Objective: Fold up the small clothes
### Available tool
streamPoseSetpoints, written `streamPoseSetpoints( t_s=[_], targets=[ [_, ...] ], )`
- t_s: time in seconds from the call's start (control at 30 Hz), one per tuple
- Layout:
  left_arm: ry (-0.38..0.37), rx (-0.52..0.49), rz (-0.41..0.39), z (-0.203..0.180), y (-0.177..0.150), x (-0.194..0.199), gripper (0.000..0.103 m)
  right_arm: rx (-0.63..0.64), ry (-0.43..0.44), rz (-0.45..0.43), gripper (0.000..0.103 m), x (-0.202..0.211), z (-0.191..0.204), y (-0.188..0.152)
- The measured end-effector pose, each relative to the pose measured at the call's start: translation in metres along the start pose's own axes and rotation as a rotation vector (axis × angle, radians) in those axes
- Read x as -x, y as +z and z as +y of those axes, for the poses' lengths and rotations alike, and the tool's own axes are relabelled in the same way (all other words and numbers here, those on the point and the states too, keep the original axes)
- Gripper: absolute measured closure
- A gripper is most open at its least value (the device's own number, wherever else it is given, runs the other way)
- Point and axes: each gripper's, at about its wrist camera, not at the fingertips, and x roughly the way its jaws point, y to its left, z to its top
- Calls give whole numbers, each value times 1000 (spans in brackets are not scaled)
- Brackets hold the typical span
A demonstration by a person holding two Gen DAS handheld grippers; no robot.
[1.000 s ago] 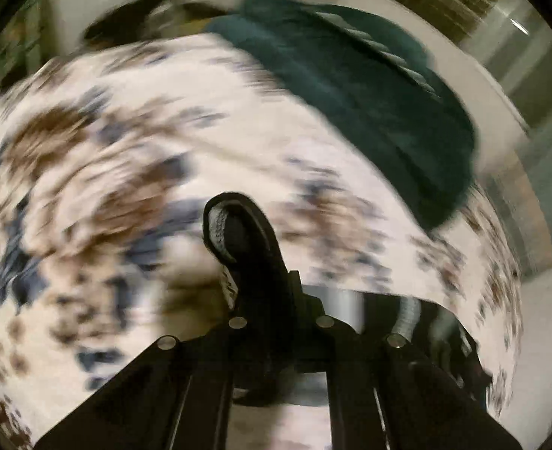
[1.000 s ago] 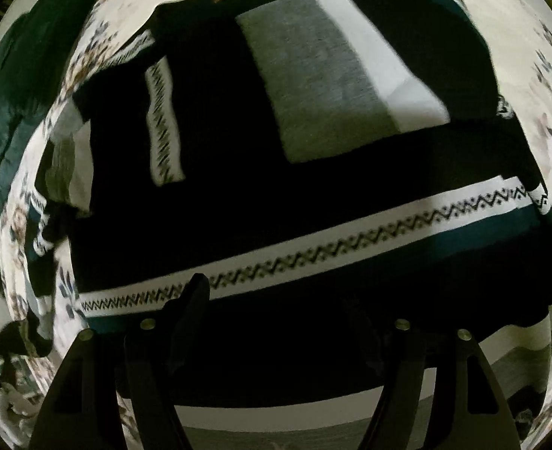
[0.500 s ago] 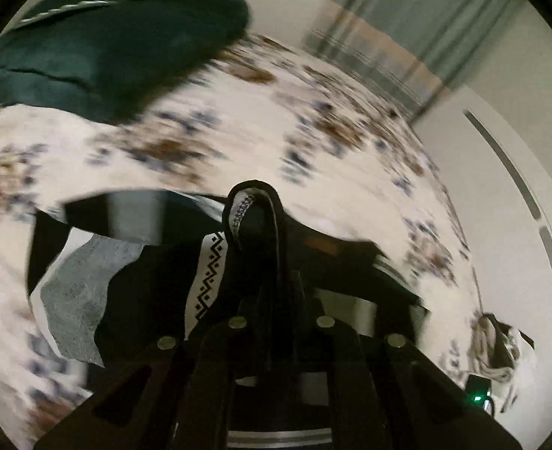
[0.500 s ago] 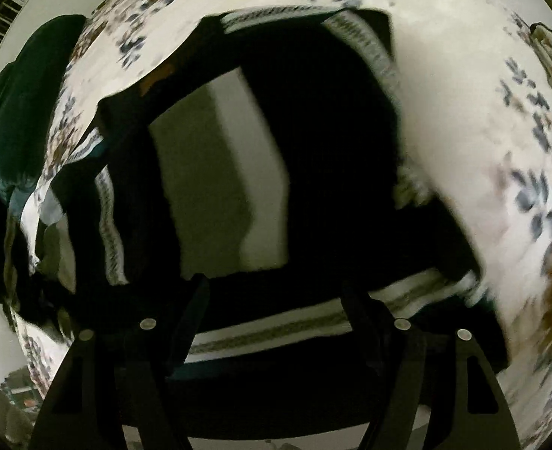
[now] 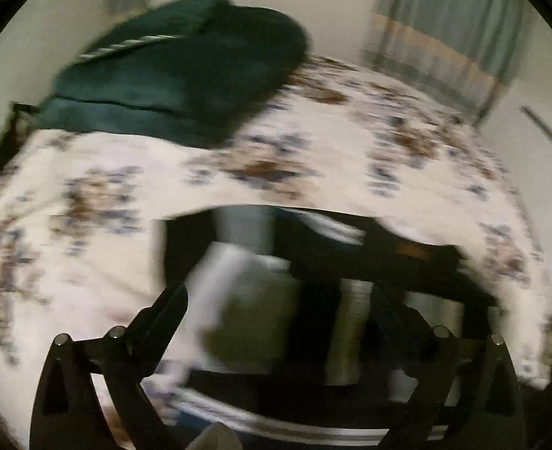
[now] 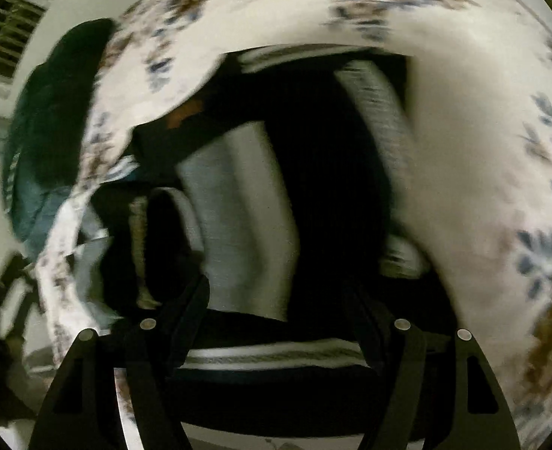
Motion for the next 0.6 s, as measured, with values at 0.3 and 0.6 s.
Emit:
streamPoseSetpoints(
  t_s=[0.3, 0.6],
  targets=[
    [261, 94, 82, 112, -37, -11, 4, 64, 62, 67, 29, -98, 74, 35],
    [250, 117, 75, 116, -22, -22, 4, 69, 8, -123, 98, -27, 73, 37]
  ],
)
